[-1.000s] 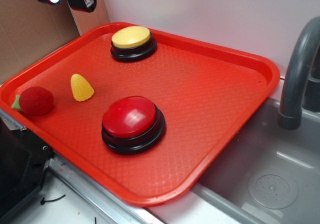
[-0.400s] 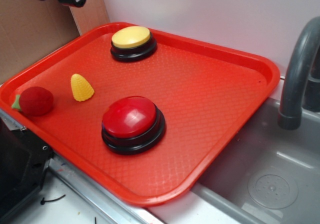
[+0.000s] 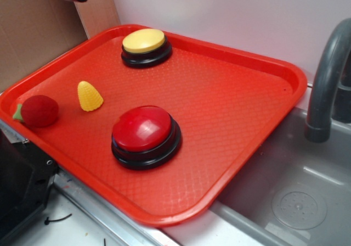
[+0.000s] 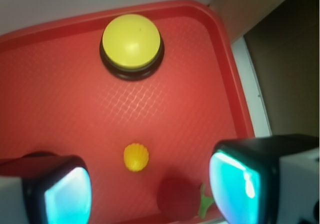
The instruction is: Push the yellow button.
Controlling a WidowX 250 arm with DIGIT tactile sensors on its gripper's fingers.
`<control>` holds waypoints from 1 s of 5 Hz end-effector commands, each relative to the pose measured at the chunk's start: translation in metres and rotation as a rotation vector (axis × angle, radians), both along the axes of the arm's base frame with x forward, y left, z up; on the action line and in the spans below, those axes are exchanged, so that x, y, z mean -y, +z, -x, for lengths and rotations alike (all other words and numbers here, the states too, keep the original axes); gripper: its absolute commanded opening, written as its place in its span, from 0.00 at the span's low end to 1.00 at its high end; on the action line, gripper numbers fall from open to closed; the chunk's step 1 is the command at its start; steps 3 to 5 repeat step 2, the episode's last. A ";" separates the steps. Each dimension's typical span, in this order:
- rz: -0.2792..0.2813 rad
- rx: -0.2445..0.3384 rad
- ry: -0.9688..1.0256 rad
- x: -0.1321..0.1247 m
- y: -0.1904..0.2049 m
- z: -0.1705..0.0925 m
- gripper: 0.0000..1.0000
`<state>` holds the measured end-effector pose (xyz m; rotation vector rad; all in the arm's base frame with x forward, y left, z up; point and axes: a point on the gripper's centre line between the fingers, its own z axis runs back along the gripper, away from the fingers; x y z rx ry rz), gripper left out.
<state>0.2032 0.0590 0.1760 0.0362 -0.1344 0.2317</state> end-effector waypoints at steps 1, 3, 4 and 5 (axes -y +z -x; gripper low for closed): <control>-0.031 0.074 -0.013 0.006 0.018 -0.004 1.00; -0.040 0.040 -0.007 0.004 0.008 -0.008 1.00; -0.040 0.040 -0.007 0.004 0.008 -0.008 1.00; -0.040 0.040 -0.007 0.004 0.008 -0.008 1.00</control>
